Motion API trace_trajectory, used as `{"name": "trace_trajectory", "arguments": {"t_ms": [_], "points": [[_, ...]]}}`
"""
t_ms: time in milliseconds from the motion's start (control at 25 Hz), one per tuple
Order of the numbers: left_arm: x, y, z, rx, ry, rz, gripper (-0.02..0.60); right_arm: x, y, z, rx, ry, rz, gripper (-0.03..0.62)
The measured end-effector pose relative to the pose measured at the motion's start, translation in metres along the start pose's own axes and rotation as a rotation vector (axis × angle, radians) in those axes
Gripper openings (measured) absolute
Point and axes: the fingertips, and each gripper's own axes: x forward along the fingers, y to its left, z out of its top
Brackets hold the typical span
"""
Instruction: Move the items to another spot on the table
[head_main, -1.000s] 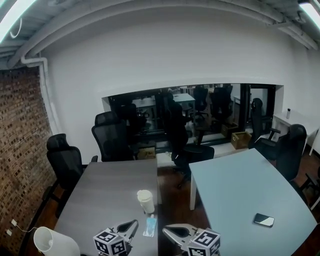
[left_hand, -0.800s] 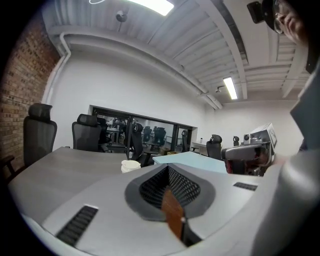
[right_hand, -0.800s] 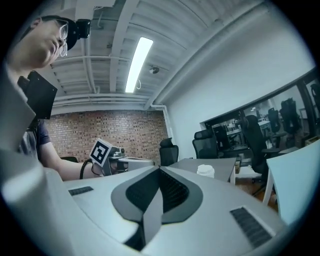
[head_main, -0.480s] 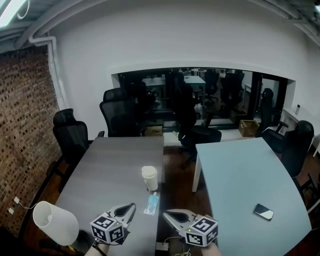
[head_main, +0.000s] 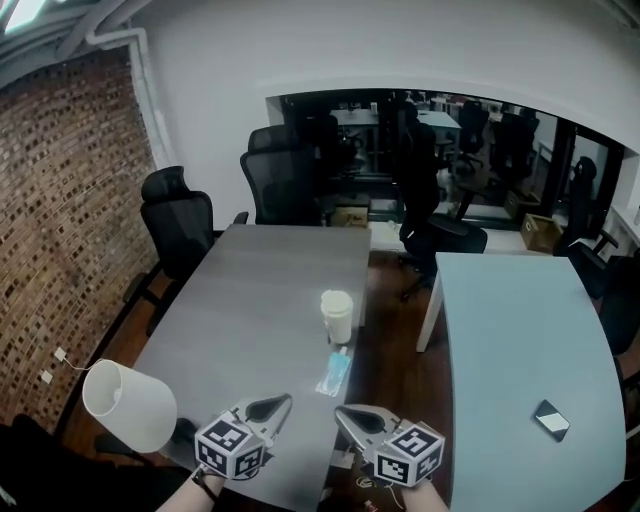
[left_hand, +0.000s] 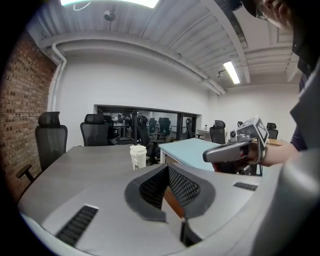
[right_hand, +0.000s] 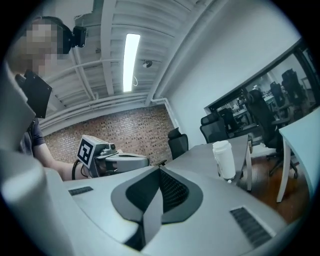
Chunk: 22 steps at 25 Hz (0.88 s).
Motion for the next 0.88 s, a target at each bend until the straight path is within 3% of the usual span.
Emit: {"name": "trace_trajectory", "arguments": {"t_ms": [240, 560, 880], "points": [[-0.016, 0.007, -0.018, -0.019, 0.013, 0.007, 0.003, 0.021, 0.008, -0.001, 0.040, -0.032, 0.021, 0.009], [-0.042, 0.021, -0.034, -0.037, 0.010, 0.013, 0.003, 0.058, 0.038, -0.015, 0.038, 0.028, 0.063, 0.009], [-0.073, 0.041, -0.016, -0.023, -0.095, -0.010, 0.003, 0.092, 0.086, -0.028, 0.004, 0.085, 0.092, 0.009]]}}
